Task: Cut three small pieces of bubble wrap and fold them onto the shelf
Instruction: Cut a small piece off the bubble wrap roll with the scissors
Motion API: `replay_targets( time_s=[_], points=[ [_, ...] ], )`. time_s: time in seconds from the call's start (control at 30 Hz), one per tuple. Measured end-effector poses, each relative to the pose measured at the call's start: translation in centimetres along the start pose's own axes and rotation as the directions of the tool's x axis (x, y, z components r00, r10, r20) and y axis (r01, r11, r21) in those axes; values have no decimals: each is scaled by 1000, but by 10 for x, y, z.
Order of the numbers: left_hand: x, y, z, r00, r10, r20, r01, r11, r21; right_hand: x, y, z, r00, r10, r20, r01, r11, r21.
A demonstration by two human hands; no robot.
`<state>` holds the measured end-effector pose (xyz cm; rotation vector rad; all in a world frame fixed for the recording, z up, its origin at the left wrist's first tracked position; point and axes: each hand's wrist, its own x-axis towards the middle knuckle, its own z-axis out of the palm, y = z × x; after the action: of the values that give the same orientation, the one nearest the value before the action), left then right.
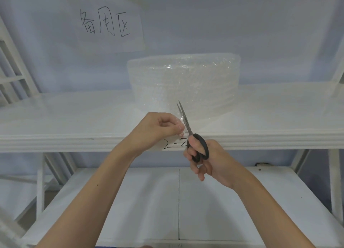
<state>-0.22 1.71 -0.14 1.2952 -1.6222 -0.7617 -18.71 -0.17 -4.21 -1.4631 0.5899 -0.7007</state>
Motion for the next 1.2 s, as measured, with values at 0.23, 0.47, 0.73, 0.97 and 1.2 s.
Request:
replay_targets(
  time_s=[0.23,0.47,0.73,0.97,1.2],
  points=[
    [4,10,5,987,-53,-152,41,996,-85,1,-1,5,1000,-16,-20,16,1000,6],
    [5,7,11,982,13,-188,-19,999,-35,-1,-2,3,1000,2,-20,-2,1000,-24],
    [4,6,9,986,42,-161,-52,997,-57,-7,-2,2,1000,15,-23,-15,999,-32],
    [-2,8,6,990,66,-124,-74,995,-64,-1,-14,10,999,33,-41,-34,999,-36],
    [-3,9,5,989,97,-111,-106,992,-73,3,-18,14,998,18,-65,-22,998,-61]
  ],
)
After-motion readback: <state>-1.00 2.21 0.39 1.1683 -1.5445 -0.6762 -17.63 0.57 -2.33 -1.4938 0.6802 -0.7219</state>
